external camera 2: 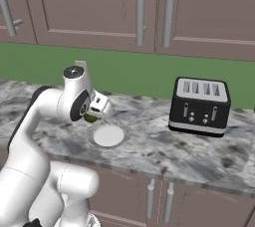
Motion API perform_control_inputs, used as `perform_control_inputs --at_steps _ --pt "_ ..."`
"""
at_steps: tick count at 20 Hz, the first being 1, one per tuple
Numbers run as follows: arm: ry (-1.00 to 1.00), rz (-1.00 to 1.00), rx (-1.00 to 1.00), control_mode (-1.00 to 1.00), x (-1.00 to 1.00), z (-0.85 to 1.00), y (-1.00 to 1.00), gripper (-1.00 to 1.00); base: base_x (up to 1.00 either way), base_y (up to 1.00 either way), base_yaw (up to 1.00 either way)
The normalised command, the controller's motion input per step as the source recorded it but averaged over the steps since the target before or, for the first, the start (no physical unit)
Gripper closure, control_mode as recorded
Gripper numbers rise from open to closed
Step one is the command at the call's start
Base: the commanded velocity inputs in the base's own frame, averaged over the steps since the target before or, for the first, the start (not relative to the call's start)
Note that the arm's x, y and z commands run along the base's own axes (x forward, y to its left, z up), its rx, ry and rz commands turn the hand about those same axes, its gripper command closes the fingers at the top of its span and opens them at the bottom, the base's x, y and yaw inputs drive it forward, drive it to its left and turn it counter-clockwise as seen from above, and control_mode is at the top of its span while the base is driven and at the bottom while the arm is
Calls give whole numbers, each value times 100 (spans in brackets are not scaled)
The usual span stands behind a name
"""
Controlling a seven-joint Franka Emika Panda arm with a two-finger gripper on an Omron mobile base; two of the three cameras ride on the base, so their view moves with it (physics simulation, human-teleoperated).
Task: Pick lime from the fridge and place it on the plate on the counter.
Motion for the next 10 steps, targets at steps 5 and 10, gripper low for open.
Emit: perform_control_inputs --at_steps 5,10 --pt "2 0 0 -100 10 -42 -6 100 0 0 0" --pt "0 0 0 -100 21 -36 0 100 0 0 0"
